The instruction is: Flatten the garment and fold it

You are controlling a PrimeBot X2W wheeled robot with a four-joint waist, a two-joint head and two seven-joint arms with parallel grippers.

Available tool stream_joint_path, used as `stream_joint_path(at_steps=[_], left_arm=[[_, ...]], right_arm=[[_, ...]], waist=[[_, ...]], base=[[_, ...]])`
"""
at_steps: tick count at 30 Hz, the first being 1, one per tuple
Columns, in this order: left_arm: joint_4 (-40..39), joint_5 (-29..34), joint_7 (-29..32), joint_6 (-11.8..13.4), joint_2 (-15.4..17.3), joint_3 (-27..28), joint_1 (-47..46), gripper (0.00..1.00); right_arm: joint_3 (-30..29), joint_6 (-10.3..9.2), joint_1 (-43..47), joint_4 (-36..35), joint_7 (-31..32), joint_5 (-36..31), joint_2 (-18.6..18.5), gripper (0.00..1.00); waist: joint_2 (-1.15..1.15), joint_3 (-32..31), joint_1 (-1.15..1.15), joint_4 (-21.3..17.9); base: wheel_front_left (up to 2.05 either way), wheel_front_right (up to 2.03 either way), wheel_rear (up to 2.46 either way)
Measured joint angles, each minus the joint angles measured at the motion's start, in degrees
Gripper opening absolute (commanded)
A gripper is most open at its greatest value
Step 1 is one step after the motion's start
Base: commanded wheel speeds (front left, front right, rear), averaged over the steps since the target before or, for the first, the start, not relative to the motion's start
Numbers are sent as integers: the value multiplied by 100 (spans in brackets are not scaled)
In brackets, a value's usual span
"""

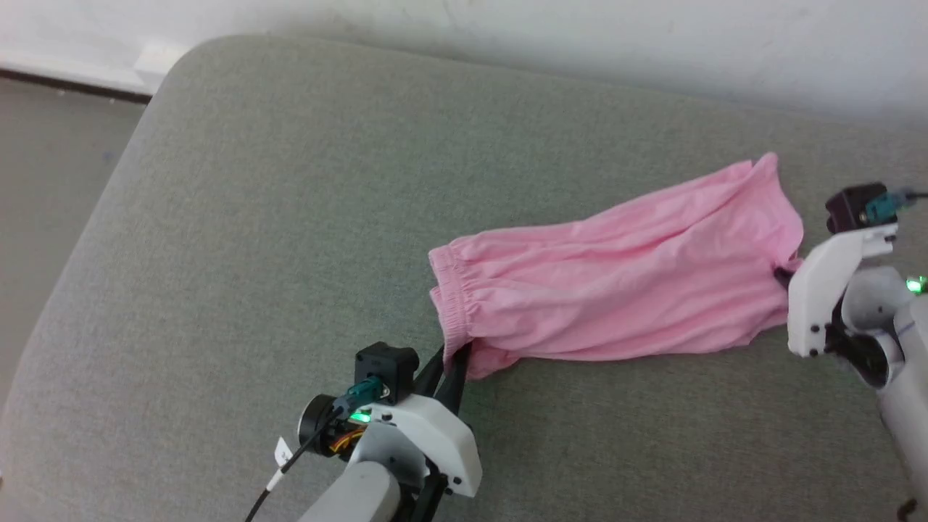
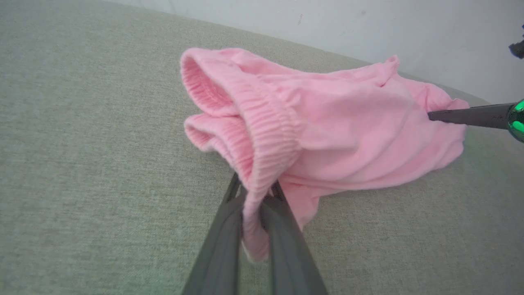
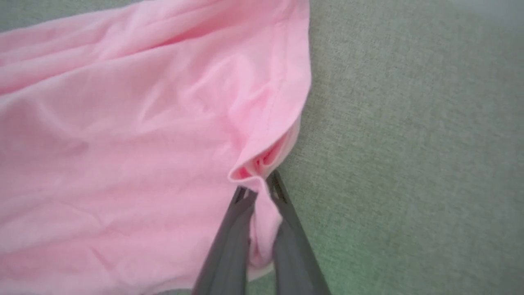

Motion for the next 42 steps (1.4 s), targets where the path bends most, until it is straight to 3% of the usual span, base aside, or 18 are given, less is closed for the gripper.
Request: stream_joint_path(at_steps=[6, 13, 18, 25, 34, 35, 36, 37, 42], left_arm=[[-41, -86, 54, -98, 197, -22, 219, 0], [-211, -253, 334, -286, 387, -160, 592, 0], [-325, -377, 662, -366, 559, -298, 828, 0], [-385, -613, 1274, -455, 814, -434, 1104, 0], [-380, -688, 1517, -468, 877, -502, 1132, 0], [-371, -690, 1517, -497, 879, -509, 1132, 0], [-369, -686, 1506, -498, 883, -519, 1132, 48], [-375, -683, 1465, -500, 889, -522, 1133, 100], [-573, -646, 1037, -495, 1002, -425, 1150, 100]], right_arm=[[-218, 1, 782, -464, -354, 567, -70, 0], [-1011, 1, 2141, -1481, -605, 675, 20, 0], [-1893, 1, 3406, -2417, -553, 450, 486, 0], [-2676, 0, 4581, -3540, -142, -78, 1521, 0], [-2671, -5, 4612, -3722, -120, -303, 1657, 0], [-2674, -5, 4606, -3728, -125, -305, 1646, 45], [-2647, -7, 4609, -3752, -131, -319, 1595, 100], [-2630, -7, 4609, -3787, -142, -341, 1534, 100], [-2658, -7, 4610, -4079, -280, -465, 1290, 100]], waist=[[0, -347, 0, -217], [0, -704, -1, -579], [0, -882, -1, -847], [0, -1038, -1, -1071], [0, -1007, 0, -1037], [0, -1011, 0, -1024], [0, -1019, 0, -1007], [0, -1030, 0, -989], [0, -1139, 0, -896]], base=[[0, 0, 0], [0, 0, 0], [0, 0, 0], [0, 0, 0], [0, 0, 0], [0, 0, 0], [0, 0, 0], [0, 0, 0], [0, 0, 0]])
